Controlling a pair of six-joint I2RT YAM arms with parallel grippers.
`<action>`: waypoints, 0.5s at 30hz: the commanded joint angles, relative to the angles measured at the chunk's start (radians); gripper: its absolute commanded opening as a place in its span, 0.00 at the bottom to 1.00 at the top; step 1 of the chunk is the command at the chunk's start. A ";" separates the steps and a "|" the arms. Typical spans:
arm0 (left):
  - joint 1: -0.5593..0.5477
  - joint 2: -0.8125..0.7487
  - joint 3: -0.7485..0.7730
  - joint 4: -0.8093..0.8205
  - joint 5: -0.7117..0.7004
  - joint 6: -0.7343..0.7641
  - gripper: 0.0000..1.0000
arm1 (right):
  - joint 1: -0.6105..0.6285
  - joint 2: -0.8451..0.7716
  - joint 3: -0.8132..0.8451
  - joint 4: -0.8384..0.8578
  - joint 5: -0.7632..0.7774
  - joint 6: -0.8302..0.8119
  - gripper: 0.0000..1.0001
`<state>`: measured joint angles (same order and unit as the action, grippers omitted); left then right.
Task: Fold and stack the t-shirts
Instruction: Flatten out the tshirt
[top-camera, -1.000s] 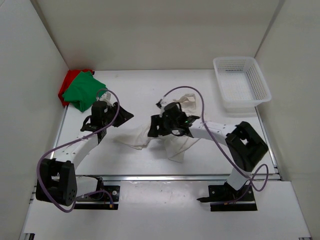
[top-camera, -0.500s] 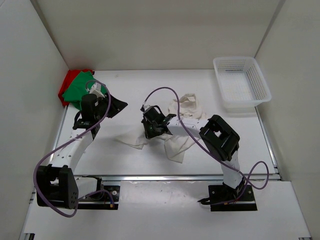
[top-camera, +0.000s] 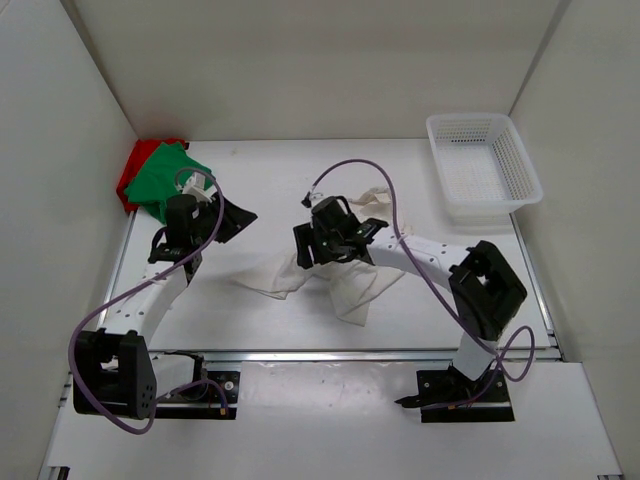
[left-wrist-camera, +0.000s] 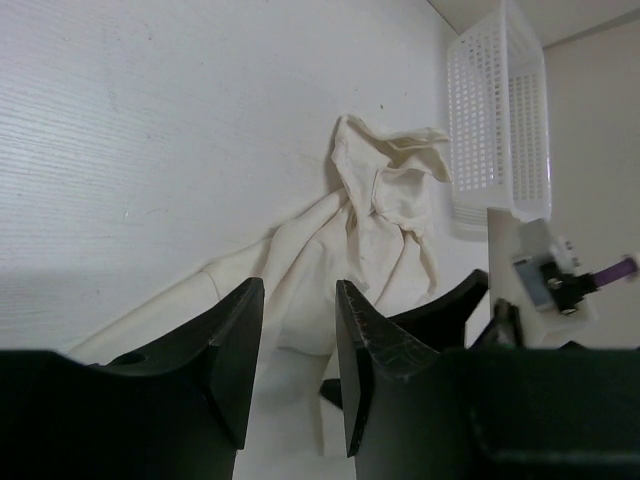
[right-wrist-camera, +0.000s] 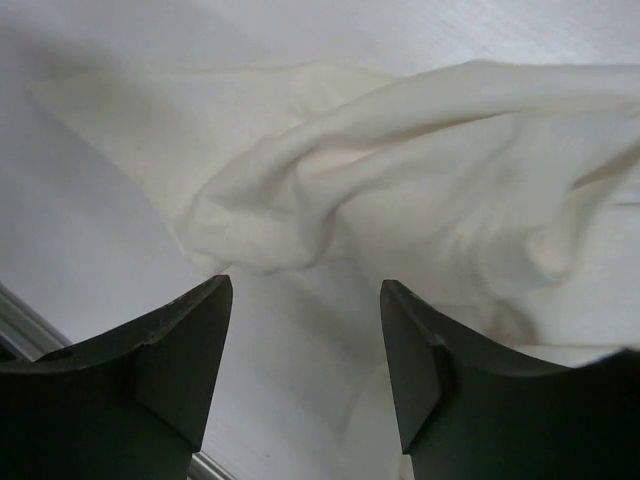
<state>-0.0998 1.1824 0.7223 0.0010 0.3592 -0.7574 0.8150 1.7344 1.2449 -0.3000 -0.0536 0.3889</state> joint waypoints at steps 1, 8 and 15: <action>-0.011 -0.033 -0.008 0.022 0.023 -0.002 0.45 | 0.042 0.071 -0.024 0.031 -0.068 0.022 0.60; -0.028 -0.033 -0.007 0.017 0.015 0.009 0.45 | 0.032 0.163 0.014 0.088 -0.083 0.050 0.52; -0.034 -0.020 -0.015 0.027 0.024 0.007 0.45 | 0.033 0.273 0.050 0.082 -0.029 0.041 0.45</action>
<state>-0.1284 1.1820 0.7132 0.0074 0.3607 -0.7578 0.8463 1.9484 1.2640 -0.2344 -0.1162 0.4259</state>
